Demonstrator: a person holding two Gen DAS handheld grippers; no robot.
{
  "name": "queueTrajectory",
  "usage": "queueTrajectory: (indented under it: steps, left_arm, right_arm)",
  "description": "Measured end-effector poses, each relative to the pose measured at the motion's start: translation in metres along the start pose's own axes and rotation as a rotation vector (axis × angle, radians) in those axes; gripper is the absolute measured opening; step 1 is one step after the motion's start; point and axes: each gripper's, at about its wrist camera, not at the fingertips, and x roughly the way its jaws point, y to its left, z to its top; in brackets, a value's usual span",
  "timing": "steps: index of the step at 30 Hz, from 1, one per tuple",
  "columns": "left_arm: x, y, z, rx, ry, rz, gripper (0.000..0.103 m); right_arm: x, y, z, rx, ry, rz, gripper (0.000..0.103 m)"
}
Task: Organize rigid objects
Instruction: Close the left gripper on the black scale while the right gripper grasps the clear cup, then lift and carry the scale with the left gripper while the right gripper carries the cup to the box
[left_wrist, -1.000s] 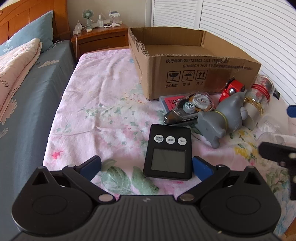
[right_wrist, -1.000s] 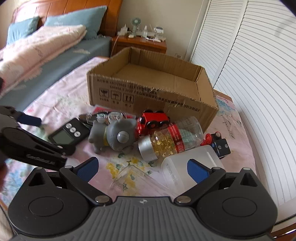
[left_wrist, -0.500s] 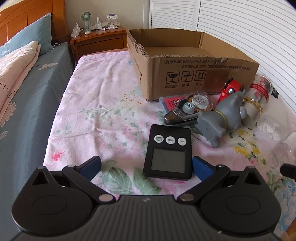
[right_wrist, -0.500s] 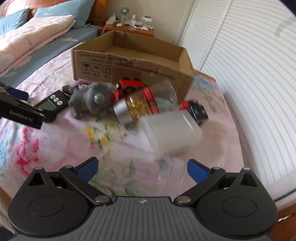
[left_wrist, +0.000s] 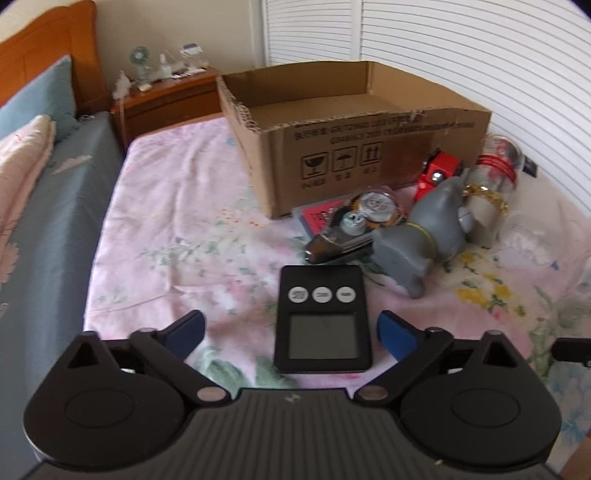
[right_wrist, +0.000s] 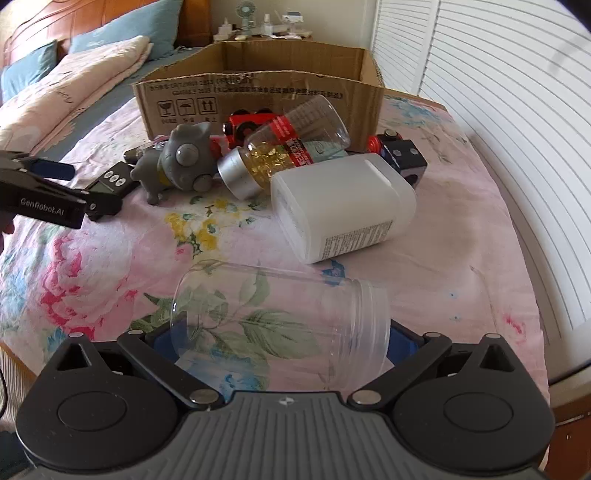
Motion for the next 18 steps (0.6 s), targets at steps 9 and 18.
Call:
queueTrajectory:
  steps: [9,18]
  left_arm:
    - [-0.003,-0.009,0.005,0.014,0.004,-0.062,0.064]
    - [-0.005,-0.015,0.006,0.03,0.009,-0.059,0.059]
  right_arm:
    - [0.0,-0.001,0.0,-0.001,-0.015,0.003,0.103]
    - [0.001,-0.002,0.0,-0.006,-0.025,0.008,0.103]
